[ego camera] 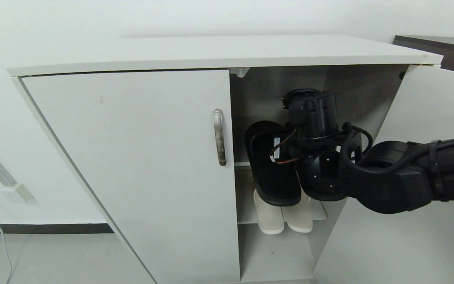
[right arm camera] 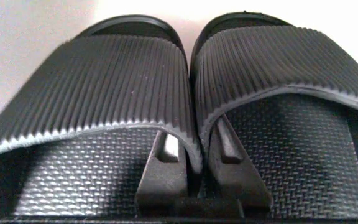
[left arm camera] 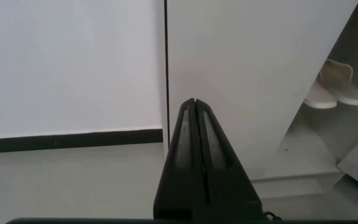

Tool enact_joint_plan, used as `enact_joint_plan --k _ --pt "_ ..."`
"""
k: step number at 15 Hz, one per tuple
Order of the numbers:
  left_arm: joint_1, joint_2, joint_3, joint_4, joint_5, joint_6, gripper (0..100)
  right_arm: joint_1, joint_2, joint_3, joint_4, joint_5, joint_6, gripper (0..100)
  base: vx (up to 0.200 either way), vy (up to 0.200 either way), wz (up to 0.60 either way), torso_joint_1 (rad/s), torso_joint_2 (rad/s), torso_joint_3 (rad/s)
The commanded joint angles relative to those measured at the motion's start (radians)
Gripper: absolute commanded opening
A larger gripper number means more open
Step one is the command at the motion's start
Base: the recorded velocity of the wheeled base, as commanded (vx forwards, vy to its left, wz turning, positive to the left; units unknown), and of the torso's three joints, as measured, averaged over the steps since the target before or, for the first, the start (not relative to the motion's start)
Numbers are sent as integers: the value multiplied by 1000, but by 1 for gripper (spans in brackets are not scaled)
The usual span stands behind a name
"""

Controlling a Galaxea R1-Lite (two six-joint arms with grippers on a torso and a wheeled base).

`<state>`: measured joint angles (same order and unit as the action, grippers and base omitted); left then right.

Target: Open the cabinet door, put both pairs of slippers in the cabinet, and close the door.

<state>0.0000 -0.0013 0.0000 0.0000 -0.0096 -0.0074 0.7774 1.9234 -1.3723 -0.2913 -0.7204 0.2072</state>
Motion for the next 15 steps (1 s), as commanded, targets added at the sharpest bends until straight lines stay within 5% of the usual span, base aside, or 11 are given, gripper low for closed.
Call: enact_joint_plan --k 1,12,13,15 --pt "0 1 0 0 0 0 0 -29 46 -54 9 13 -11 0 0 0 0 0 0 0" --pt "0 1 0 0 0 -2 0 -121 218 -343 96 56 -35 0 0 0 0 0 0 0" --pt "0 1 0 0 0 -2 0 -122 220 -347 98 56 -38 100 0 0 0 0 0 0" --pt "0 1 0 0 2 -2 0 -122 224 -346 96 58 -42 100 0 0 0 0 0 0"
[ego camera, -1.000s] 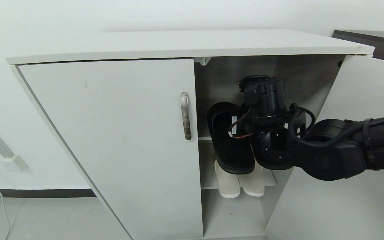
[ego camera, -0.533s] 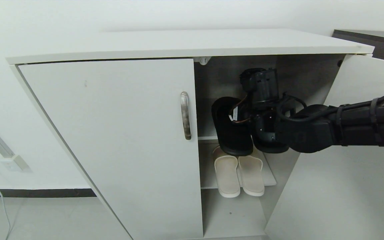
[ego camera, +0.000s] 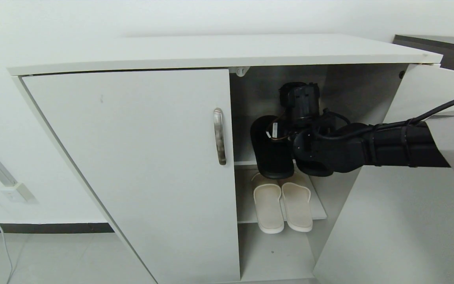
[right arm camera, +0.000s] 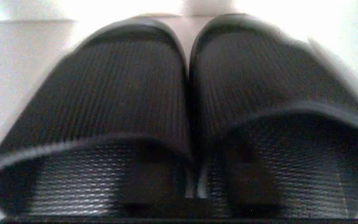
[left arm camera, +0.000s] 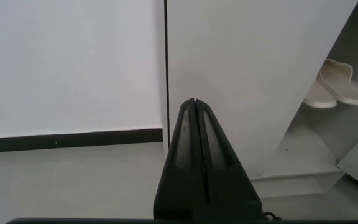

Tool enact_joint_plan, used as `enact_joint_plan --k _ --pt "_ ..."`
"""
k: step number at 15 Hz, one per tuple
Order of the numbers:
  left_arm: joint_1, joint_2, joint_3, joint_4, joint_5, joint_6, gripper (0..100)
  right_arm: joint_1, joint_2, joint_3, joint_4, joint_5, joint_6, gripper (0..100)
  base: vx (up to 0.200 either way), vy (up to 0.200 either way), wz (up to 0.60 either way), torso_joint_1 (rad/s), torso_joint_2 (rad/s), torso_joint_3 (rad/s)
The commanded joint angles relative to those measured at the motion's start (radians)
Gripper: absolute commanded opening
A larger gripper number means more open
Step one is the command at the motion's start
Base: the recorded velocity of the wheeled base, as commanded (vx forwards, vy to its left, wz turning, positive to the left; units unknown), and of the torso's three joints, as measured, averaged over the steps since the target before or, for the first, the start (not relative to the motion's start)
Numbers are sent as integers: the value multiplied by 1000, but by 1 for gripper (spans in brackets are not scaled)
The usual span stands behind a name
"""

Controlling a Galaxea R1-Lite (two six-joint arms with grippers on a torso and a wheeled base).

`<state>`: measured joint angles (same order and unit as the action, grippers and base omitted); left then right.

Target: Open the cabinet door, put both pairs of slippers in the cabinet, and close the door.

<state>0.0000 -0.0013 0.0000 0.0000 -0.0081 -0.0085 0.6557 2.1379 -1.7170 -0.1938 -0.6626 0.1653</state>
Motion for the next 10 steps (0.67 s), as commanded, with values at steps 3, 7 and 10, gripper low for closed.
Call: enact_joint_plan --k 3,7,10 --pt "0 1 0 0 0 -2 0 2 4 7 -1 -2 -9 100 0 0 0 0 0 0" --pt "0 1 0 0 2 -2 0 22 -73 96 -3 -2 -7 100 0 0 0 0 0 0" --pt "2 1 0 0 2 -2 0 41 -159 209 -12 -3 0 100 0 0 0 0 0 0"
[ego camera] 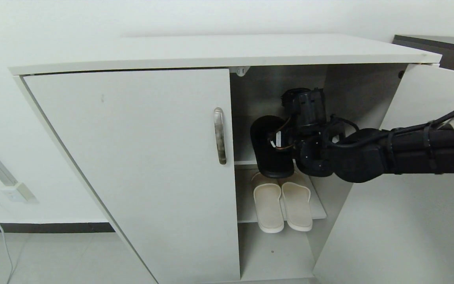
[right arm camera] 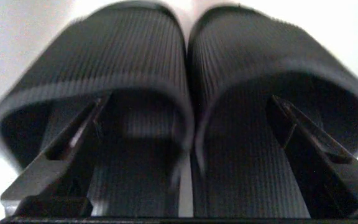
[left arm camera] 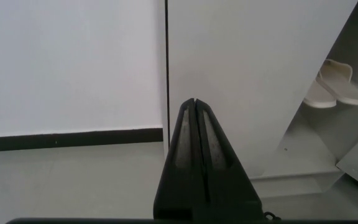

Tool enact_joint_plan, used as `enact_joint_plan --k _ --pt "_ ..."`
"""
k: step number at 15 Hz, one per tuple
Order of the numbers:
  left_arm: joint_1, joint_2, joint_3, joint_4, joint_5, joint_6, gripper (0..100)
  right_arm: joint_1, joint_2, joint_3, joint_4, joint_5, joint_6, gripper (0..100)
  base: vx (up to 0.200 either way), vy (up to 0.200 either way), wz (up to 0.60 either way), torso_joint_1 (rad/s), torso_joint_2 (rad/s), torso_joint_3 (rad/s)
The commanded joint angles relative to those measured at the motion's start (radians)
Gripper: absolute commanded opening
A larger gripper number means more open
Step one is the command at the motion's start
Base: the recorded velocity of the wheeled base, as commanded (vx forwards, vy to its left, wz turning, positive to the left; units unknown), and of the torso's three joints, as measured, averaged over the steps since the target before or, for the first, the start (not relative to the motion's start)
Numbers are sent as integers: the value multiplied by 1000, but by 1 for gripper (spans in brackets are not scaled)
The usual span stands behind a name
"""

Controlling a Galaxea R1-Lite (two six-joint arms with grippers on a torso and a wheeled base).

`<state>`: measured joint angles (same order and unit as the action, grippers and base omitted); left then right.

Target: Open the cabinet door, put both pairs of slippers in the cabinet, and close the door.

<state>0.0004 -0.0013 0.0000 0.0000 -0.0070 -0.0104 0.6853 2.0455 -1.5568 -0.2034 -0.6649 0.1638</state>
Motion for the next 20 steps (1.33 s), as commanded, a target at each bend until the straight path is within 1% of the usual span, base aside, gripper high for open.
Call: enact_joint_plan --k 1,2,4,6,7,9,11,13,14,20 --pt "0 1 0 0 -1 0 0 25 -108 103 -13 -1 5 100 0 0 0 0 0 0" --pt "0 1 0 0 -1 0 0 36 -133 136 -33 -1 5 100 0 0 0 0 0 0" --pt "0 1 0 0 -1 0 0 72 -211 251 -105 1 0 100 0 0 0 0 0 0" --pt "0 1 0 0 -1 0 0 103 -274 343 -134 7 3 100 0 0 0 0 0 0" --pt "1 1 0 0 -1 0 0 135 -324 440 -175 48 5 100 0 0 0 0 0 0" --pt "0 1 0 0 -1 0 0 175 -363 567 -258 108 2 100 0 0 0 0 0 0" --pt "0 1 0 0 -1 0 0 197 -360 633 -361 111 -1 100 0 0 0 0 0 0" --pt "0 1 0 0 -1 0 0 220 -363 673 -406 111 -4 100 0 0 0 0 0 0" --pt "0 1 0 0 -1 0 0 232 -363 676 -406 111 -4 0 0 0 0 0 0 0" --pt "0 1 0 0 -2 1 0 244 -346 692 -445 110 -1 0 0 0 0 0 0 0"
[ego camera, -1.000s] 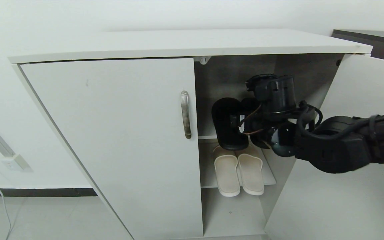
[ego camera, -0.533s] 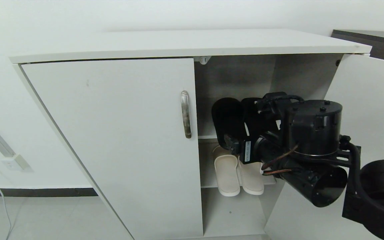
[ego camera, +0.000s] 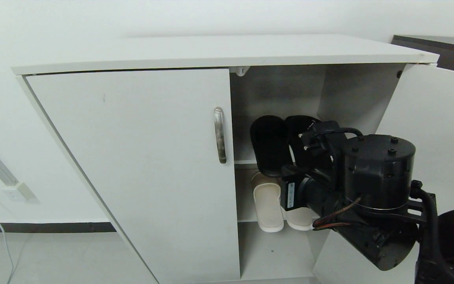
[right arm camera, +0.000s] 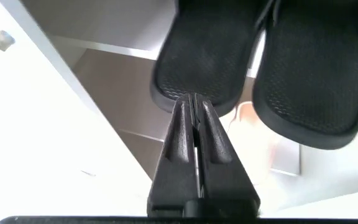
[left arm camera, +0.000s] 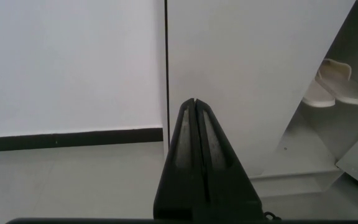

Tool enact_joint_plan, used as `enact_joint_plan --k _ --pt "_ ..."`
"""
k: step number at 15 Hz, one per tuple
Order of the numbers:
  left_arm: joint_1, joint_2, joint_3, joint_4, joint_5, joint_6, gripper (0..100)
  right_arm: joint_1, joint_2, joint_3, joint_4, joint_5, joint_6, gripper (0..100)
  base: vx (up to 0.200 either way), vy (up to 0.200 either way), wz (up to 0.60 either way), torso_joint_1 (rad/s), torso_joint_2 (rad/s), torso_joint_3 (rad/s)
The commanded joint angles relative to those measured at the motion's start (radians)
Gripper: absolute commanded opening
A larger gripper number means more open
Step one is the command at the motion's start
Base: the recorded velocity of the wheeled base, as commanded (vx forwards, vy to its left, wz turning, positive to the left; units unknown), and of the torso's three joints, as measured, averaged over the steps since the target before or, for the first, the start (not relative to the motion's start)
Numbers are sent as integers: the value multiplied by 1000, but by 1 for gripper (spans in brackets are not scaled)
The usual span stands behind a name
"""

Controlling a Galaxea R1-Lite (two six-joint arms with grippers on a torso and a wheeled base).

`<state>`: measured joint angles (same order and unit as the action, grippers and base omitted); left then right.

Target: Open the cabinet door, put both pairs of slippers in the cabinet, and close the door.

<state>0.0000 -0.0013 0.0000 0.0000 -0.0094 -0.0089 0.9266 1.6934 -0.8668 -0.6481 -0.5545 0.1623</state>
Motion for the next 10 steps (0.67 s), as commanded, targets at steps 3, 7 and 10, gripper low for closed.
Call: enact_joint_plan --k 3,7,10 --pt "0 1 0 0 -1 0 0 6 11 11 -2 1 0 0 0 0 0 0 0 0" --pt "0 1 -2 0 -1 -2 0 6 12 15 -2 2 -3 0 -200 0 0 6 5 1" --pt "0 1 0 0 -1 -2 0 6 12 17 -2 2 -3 0 -200 0 0 1 1 -1"
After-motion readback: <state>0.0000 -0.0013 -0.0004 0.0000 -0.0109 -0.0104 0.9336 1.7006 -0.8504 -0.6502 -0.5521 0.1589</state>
